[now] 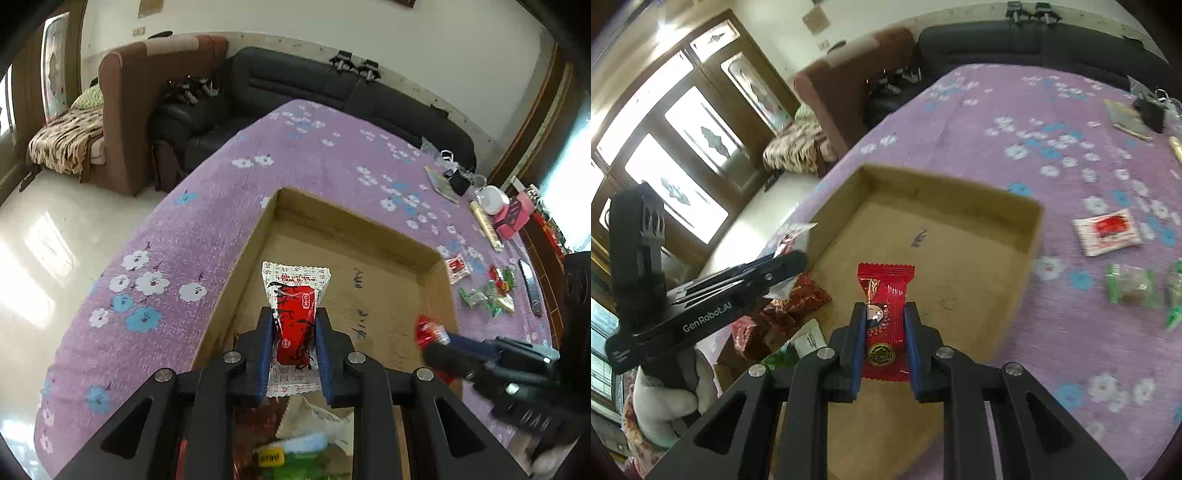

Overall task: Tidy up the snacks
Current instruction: 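Carry both packets over the box and open both grippers to drop them, then swing both tools back over the remaining snacks on the table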

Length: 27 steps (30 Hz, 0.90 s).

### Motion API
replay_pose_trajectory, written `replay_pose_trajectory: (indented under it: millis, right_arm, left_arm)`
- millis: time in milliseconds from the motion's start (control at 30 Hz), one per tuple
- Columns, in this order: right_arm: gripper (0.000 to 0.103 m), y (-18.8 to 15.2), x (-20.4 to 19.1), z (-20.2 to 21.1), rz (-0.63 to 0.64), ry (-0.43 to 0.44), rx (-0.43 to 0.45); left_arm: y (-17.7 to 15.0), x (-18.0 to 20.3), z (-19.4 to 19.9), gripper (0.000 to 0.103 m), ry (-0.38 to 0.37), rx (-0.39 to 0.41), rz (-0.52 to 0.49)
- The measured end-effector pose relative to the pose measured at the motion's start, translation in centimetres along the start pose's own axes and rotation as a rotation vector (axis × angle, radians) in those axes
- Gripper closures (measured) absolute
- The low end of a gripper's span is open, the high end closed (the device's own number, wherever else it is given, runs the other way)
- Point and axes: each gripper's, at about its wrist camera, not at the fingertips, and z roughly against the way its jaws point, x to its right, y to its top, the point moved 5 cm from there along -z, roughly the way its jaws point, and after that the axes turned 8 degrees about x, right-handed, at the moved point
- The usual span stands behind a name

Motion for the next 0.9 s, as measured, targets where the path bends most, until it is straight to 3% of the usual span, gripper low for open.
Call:
replay_pose_trajectory:
  millis: [267,333,433,567,667,733,800,900]
  right_arm:
    - [0.082,-0.4,-1.0,-3.7,-0.007,-0.031,-0.068]
    - [0.08,-0.4,-0.8,-4.0,-0.027,-0.027,-0.067]
    - [0.078,-0.2,-0.8,-3.2,-0.034,-0.022,-0.053]
    - [0.075,0.7,-0.7,0.3,-0.003,-0.031,0.022]
    - [0.067,1.1,-0.1,4.5,0.034,-0.06,0.107]
    - [0.064,1.3,0.8,7.4,0.049,-0.086,0.165]
    - [0.058,1.3,2.6,10.8,0.046,-0.123,0.229]
    - [0.053,1.4,5.9,14.9,0.014,-0.171,0.295]
  left_arm:
    - [-0.1,-0.7,-0.7,0.077,-0.008,-0.001,0.061]
    - [-0.1,-0.7,-0.2,0.067,-0.019,0.014,0.08]
    - [-0.1,-0.4,0.9,0.059,-0.018,0.046,0.073]
    - [0.4,0.2,3.7,0.053,-0.039,0.124,0.094]
    - [1.0,1.3,6.7,0.036,-0.058,0.217,0.094]
    - [1.2,2.3,9.0,0.018,-0.079,0.287,0.091]
    - [1.1,3.7,11.2,0.012,-0.131,0.352,0.1]
    - [0.8,5.6,12.9,0.011,-0.199,0.392,0.107]
